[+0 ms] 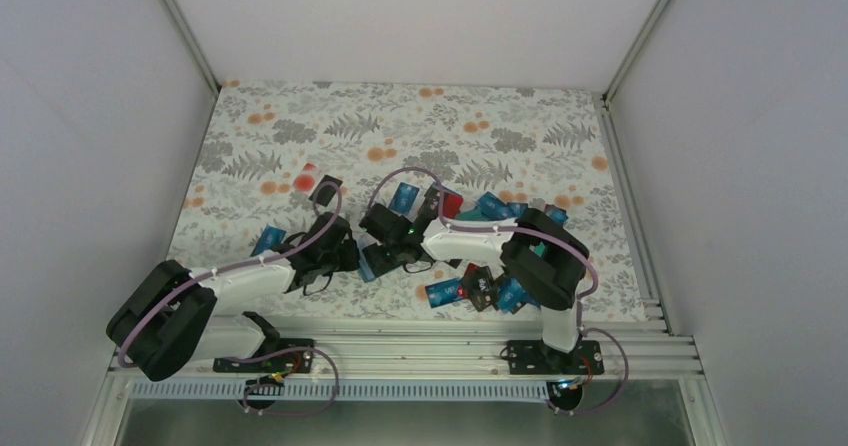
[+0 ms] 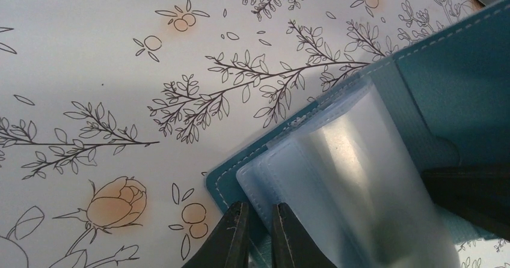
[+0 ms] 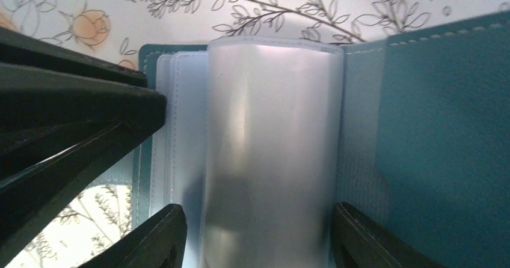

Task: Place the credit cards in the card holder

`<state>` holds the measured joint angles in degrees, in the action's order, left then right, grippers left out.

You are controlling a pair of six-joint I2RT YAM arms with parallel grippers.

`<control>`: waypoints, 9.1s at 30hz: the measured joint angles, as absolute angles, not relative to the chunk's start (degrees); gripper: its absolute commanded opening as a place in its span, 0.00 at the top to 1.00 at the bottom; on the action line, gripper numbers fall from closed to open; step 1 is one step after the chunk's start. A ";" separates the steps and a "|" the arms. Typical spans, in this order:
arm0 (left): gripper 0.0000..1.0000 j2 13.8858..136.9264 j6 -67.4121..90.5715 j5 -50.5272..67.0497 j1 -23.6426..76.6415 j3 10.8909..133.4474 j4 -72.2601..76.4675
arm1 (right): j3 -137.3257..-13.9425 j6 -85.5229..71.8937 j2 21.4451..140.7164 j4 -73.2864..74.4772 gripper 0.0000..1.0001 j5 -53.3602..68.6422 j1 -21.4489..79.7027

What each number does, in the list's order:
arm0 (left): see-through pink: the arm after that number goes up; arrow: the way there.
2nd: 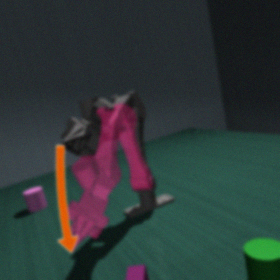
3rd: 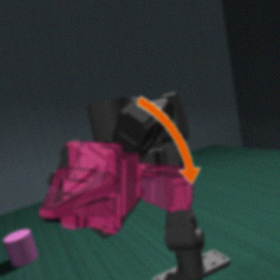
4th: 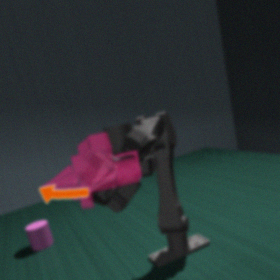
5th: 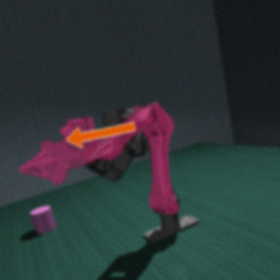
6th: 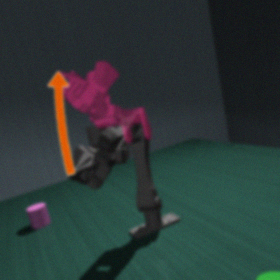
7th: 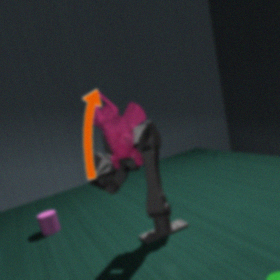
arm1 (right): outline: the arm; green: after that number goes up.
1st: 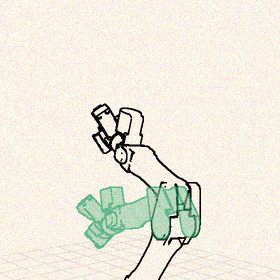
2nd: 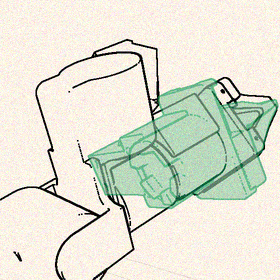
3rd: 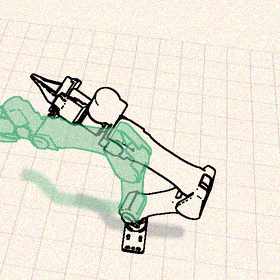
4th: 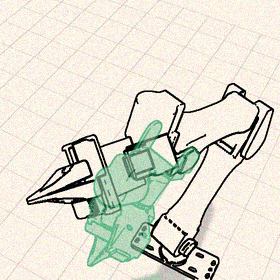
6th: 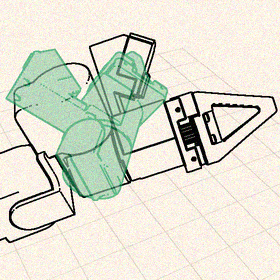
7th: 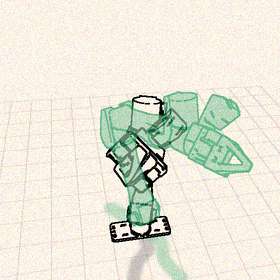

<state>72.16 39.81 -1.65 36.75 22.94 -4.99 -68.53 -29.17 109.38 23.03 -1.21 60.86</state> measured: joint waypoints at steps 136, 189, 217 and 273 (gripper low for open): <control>0.57 92.55 31.59 -4.58 41.28 62.41 -23.73 | -56.75 -25.19 91.90 21.39 0.42 17.63 30.52; 0.55 123.96 21.78 1.02 50.52 89.36 -26.92 | -44.71 -24.38 84.12 19.84 0.41 30.00 5.28; 0.66 113.91 18.39 21.58 49.32 75.40 -15.00 | -33.63 -26.50 80.14 20.78 0.41 32.73 6.52; 0.84 116.36 19.97 23.00 51.86 66.59 -0.82 | -29.93 -27.97 84.40 9.08 0.73 41.15 5.30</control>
<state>116.36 19.97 23.00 51.86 66.59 -0.82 -29.93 -27.97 84.40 9.08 41.15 5.30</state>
